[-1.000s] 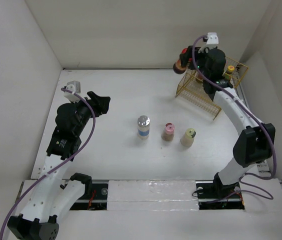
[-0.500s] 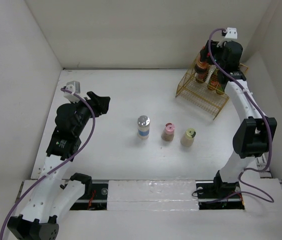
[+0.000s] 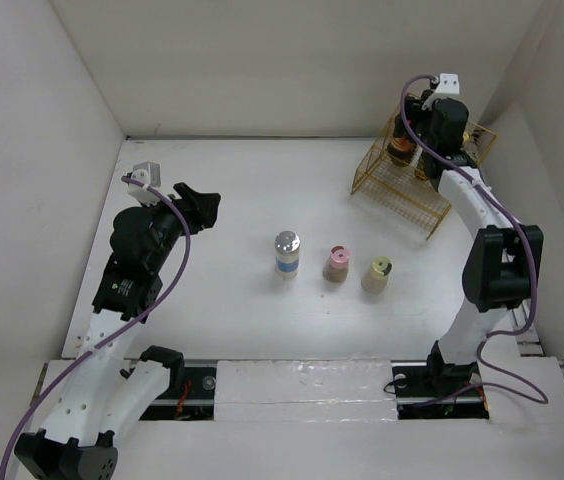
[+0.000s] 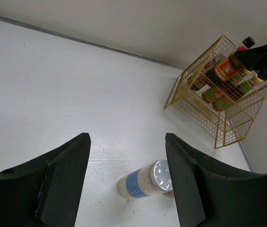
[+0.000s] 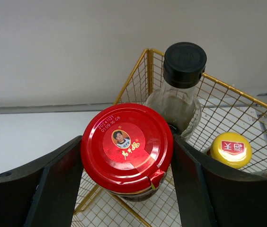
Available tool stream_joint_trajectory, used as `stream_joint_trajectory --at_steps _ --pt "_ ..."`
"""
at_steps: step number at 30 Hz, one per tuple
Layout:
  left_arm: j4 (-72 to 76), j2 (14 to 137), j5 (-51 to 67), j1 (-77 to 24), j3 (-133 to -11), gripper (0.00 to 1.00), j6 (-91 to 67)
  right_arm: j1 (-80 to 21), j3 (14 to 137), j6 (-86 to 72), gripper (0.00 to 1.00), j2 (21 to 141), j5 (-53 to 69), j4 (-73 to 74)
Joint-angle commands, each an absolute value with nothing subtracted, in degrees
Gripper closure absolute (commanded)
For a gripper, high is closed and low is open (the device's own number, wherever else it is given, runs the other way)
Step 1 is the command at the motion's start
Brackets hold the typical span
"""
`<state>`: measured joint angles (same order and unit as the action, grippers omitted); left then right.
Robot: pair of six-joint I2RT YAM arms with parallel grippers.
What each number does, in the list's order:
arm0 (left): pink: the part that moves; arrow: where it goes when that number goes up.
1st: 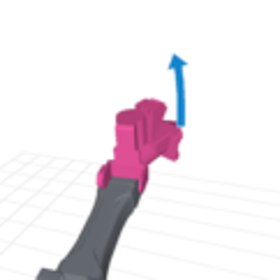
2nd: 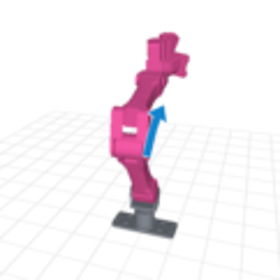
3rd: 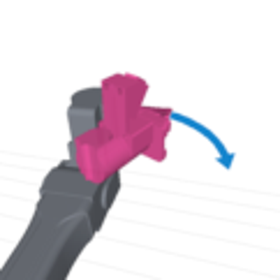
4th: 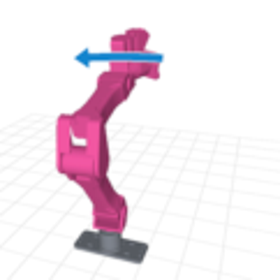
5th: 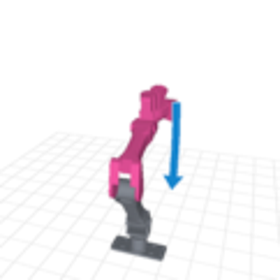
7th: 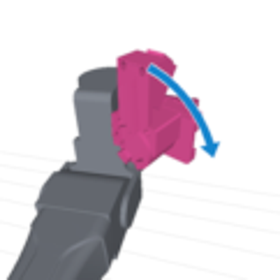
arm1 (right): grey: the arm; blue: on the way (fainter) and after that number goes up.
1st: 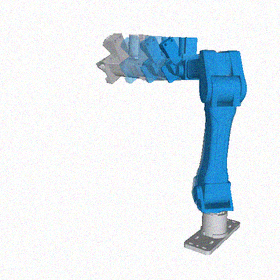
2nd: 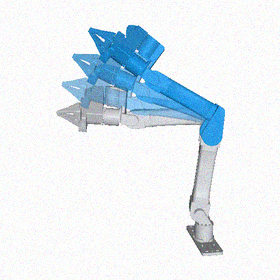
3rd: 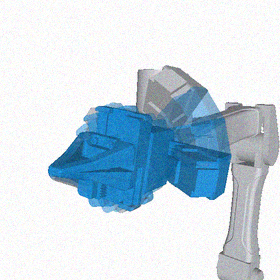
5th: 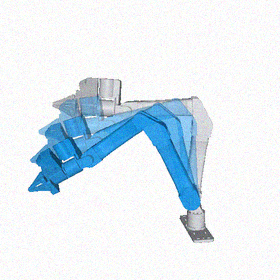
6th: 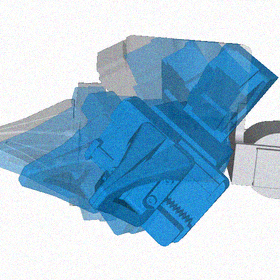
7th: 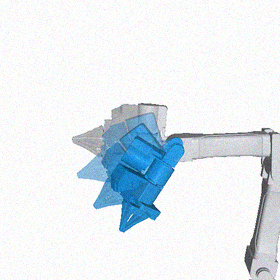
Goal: Organize the condiment bottles
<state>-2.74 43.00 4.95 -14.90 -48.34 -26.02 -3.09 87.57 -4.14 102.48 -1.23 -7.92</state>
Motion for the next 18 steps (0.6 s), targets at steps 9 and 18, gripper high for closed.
stream_joint_trajectory --at_steps 9,18 --pt "-0.2 42.4 5.3 -14.6 -48.4 0.40 -26.2 -5.4 86.6 -3.1 0.57 103.3 -5.3 -23.1" --pt "-0.2 42.4 5.3 -14.6 -48.4 0.40 -26.2 -6.0 84.3 -4.3 0.54 107.4 -5.8 -22.1"
